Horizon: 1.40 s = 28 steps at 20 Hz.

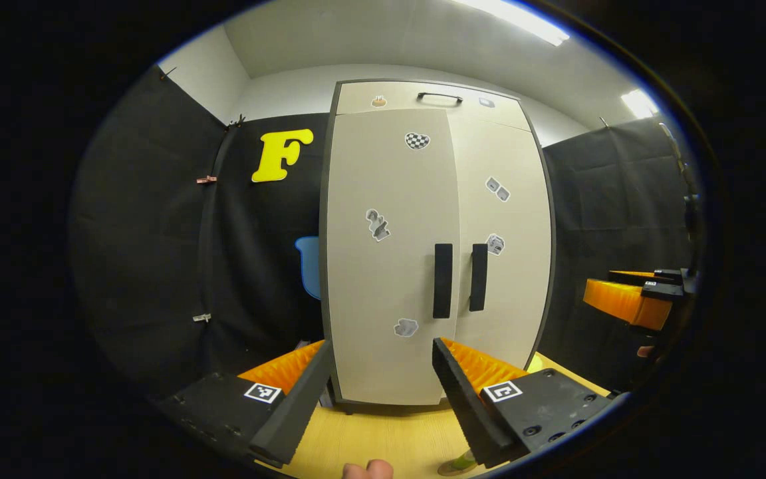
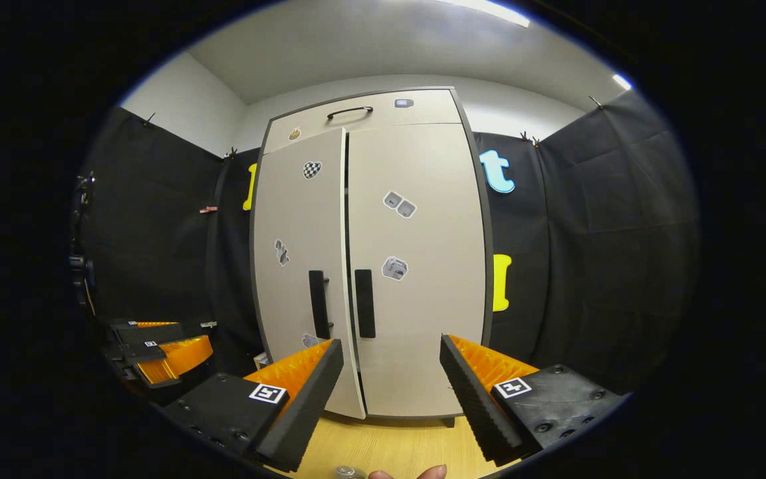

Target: Grasp the bottle in the cabinet with the left hand and place it on the coaster, then close the right door with the right hand and the left door with the left hand.

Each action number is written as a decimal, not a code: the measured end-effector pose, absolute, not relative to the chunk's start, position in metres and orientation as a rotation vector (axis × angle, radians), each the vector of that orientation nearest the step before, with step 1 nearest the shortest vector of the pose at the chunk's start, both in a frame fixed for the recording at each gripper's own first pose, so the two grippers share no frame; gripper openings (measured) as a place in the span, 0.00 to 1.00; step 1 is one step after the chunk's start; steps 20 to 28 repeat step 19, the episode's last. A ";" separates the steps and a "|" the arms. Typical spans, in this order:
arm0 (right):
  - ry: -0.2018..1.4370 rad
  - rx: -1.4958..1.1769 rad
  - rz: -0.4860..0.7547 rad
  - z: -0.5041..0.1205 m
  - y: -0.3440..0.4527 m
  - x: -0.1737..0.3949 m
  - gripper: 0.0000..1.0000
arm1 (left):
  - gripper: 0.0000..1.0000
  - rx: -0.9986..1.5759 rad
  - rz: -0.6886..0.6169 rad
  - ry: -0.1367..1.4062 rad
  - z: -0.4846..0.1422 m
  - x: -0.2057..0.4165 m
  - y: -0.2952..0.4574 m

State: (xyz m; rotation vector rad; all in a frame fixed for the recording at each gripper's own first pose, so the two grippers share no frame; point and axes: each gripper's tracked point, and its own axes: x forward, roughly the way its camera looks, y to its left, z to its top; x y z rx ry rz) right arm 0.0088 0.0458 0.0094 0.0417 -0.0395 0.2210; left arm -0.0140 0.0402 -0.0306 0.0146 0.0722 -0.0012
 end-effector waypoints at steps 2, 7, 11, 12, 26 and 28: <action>-0.045 0.043 0.230 0.010 0.047 0.011 0.97 | 0.95 0.020 0.007 0.069 -0.030 -0.015 0.042; -0.047 0.061 0.234 0.010 0.050 0.023 0.97 | 0.95 0.032 0.020 0.058 -0.029 -0.016 0.042; -0.044 0.055 0.232 0.010 0.053 0.031 0.97 | 0.95 0.025 0.027 0.058 -0.032 -0.015 0.044; -0.040 0.054 0.233 0.009 0.054 0.034 0.97 | 0.95 0.021 0.029 0.059 -0.033 -0.015 0.045; -0.039 0.052 0.228 0.008 0.060 0.038 0.97 | 0.95 0.030 0.022 0.072 -0.040 -0.009 0.051; -0.039 0.052 0.228 0.008 0.060 0.038 0.97 | 0.95 0.030 0.022 0.072 -0.040 -0.009 0.051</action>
